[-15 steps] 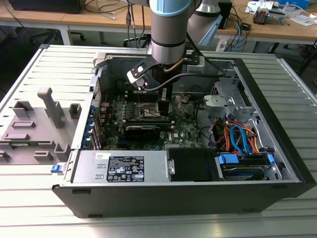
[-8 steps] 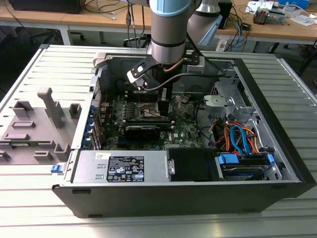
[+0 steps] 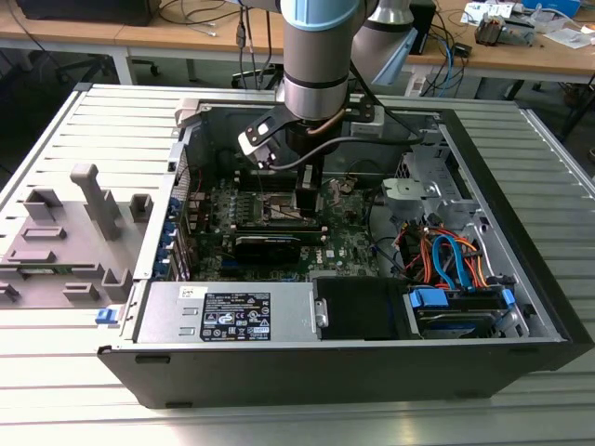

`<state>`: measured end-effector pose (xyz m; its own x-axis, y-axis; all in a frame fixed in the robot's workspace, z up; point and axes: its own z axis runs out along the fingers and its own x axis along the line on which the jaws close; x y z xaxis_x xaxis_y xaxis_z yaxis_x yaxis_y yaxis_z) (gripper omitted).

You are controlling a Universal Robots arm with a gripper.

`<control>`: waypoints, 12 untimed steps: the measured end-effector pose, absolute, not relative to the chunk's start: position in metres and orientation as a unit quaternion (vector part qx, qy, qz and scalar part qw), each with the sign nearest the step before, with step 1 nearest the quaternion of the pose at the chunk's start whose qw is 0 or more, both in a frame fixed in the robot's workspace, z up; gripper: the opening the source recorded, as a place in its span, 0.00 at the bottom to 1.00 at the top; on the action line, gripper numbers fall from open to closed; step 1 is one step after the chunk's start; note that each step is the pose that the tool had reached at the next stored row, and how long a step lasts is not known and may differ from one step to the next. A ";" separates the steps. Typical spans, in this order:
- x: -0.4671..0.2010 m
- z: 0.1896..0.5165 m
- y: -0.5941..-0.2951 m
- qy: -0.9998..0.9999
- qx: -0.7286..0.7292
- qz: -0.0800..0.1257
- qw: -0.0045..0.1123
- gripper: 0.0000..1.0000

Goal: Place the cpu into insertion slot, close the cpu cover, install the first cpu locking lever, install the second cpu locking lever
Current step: 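Place the cpu into insertion slot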

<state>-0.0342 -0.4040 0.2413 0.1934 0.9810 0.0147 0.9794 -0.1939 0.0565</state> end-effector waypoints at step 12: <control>-0.034 0.241 -0.404 0.625 0.780 0.023 0.017 0.55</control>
<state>-0.0343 -0.4040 0.2413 0.2169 0.9761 0.0148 0.9745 -0.2174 0.0564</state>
